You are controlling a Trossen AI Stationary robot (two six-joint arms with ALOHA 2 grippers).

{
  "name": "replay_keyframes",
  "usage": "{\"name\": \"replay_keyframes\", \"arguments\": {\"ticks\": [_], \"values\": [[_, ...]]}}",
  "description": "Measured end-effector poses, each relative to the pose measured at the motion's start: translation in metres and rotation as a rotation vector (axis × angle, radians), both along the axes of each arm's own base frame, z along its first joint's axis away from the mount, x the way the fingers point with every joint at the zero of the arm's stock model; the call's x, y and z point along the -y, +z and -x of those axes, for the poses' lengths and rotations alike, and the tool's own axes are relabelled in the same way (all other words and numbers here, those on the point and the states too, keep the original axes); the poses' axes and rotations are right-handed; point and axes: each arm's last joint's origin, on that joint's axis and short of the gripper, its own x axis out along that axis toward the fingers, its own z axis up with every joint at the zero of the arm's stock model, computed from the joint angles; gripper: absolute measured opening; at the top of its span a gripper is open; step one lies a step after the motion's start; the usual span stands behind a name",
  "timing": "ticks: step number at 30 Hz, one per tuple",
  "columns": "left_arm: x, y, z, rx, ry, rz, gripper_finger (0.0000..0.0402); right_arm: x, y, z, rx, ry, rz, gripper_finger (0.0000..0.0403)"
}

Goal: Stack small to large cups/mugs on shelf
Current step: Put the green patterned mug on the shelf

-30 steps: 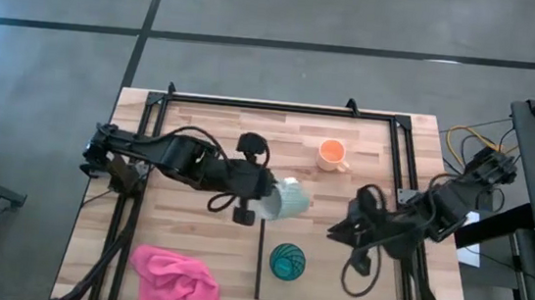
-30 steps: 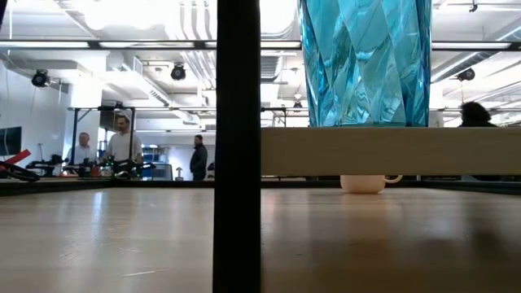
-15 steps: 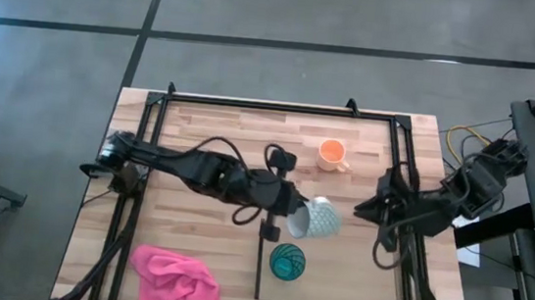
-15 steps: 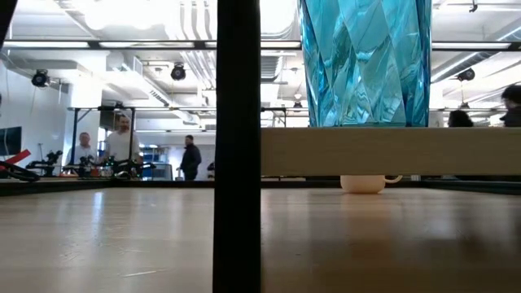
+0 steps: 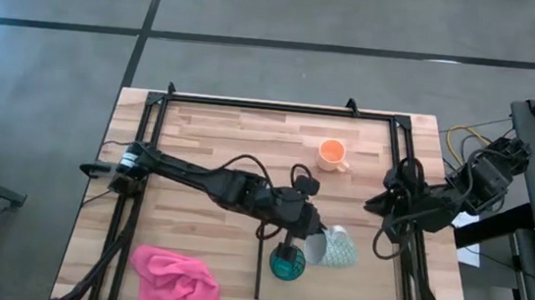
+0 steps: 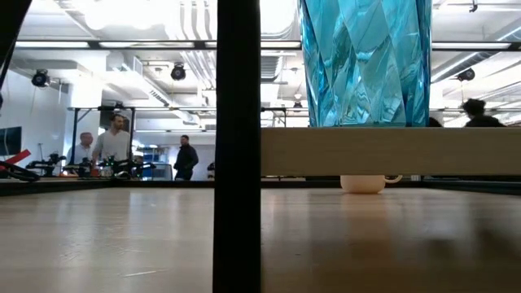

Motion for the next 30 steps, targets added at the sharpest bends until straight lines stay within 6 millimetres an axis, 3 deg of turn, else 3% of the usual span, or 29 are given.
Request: {"name": "replay_keyframes", "arguments": {"ticks": [7,13,21,30], "values": [[0.002,-0.015,-0.008,-0.045,0.002,-0.009,0.0000,-0.010,-0.006,-0.006,-0.095,0.064,-0.098,0.0059],[0.004,-0.030,-0.016,-0.079,0.002,-0.014,0.0000,-0.025,-0.017,-0.024,-0.151,0.154,-0.043,0.0060],[0.005,-0.030,-0.017,-0.065,-0.013,-0.001,0.0000,-0.043,-0.034,-0.045,-0.241,0.254,0.010,0.0102],[0.006,-0.033,-0.019,-0.063,-0.052,0.012,0.0000,-0.046,-0.038,-0.050,-0.235,0.325,0.098,0.0134]]}}
